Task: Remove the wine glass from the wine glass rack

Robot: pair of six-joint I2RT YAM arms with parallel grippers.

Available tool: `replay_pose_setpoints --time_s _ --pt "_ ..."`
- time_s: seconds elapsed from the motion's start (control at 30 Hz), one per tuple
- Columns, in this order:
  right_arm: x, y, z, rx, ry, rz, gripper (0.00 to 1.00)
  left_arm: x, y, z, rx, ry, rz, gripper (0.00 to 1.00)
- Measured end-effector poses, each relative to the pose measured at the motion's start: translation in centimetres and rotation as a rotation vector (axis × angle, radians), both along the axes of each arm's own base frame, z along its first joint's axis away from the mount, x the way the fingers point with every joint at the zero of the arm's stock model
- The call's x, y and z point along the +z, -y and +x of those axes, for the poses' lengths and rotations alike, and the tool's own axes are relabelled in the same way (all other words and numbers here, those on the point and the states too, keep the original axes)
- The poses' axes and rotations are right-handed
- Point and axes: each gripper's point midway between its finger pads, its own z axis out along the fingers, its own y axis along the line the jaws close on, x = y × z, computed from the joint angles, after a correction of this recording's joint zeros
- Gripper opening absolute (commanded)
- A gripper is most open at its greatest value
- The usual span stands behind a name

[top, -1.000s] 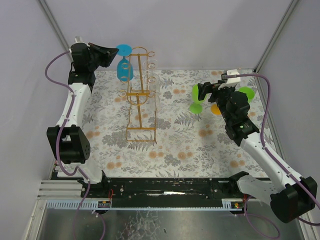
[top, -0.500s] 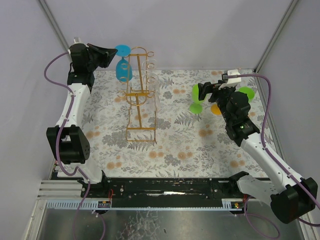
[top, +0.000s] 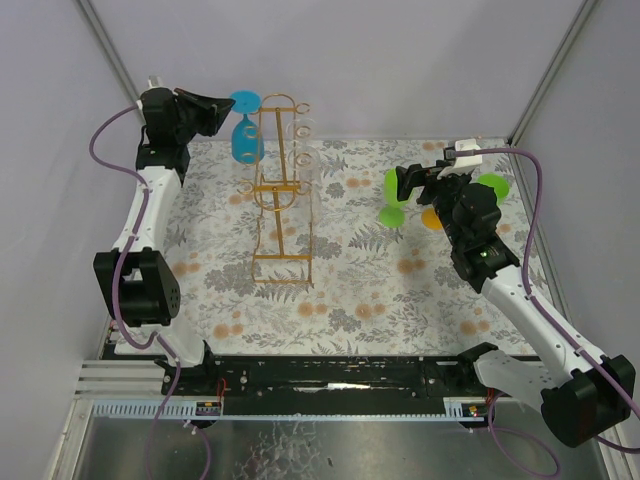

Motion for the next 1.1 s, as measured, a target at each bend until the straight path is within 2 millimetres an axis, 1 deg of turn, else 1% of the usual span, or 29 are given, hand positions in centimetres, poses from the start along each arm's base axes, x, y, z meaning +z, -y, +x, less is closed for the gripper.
replay_pose_setpoints --time_s 0.2,0.33,0.4,0.47,0.53,0.63,0.7,0.73,0.8,0.87,0.97,1.03,1.1 --pt "0.0 0.0 0.0 0.0 0.001 -0.001 0.99 -0.1 -0.2 0.2 0.008 -0.003 -0.01 0.0" --pt "0.3 0.1 -0.2 0.0 0.009 0.0 0.99 -0.6 -0.7 0.2 0.025 -0.012 -0.014 0.0" --pt "0.6 0.2 -0.4 0.0 0.015 0.003 0.99 -0.9 -1.3 0.1 0.038 -0.02 -0.016 0.0" --pt "0.9 0.3 -0.6 0.0 0.023 0.007 0.99 -0.8 -2.0 -0.1 0.055 -0.019 -0.015 0.0" --pt "1.2 0.4 -0.9 0.0 0.026 0.01 0.99 -0.1 -3.0 -0.7 0.076 -0.007 -0.014 0.0" --pt "1.4 0.6 -1.4 0.002 0.024 0.015 0.99 1.8 -4.3 -2.1 0.108 0.032 -0.009 0.0" --pt "1.6 0.7 -1.9 0.005 0.023 0.019 0.99 3.9 -4.9 -3.5 0.124 0.076 0.003 0.0" --pt "1.8 0.7 -2.1 0.009 0.023 0.023 0.99 5.4 -4.9 -4.4 0.127 0.108 0.013 0.0" --pt "2.1 0.8 -2.5 0.013 0.022 0.027 0.99 7.0 -4.9 -5.6 0.129 0.148 0.03 0.0" --pt "2.5 0.9 -2.9 0.013 0.018 0.032 0.99 9.2 -4.2 -7.2 0.105 0.202 0.063 0.0" --pt "3.5 1.1 -3.3 0.012 0.02 0.037 0.99 13.0 -2.2 -9.4 0.04 0.308 0.133 0.0" --pt "4.3 1.3 -3.6 0.009 0.022 0.043 0.99 15.7 0.4 -11.2 -0.03 0.394 0.196 0.0" --pt "5.1 1.5 -3.8 0.001 0.023 0.048 0.99 18.1 3.8 -13.2 -0.118 0.488 0.265 0.0"
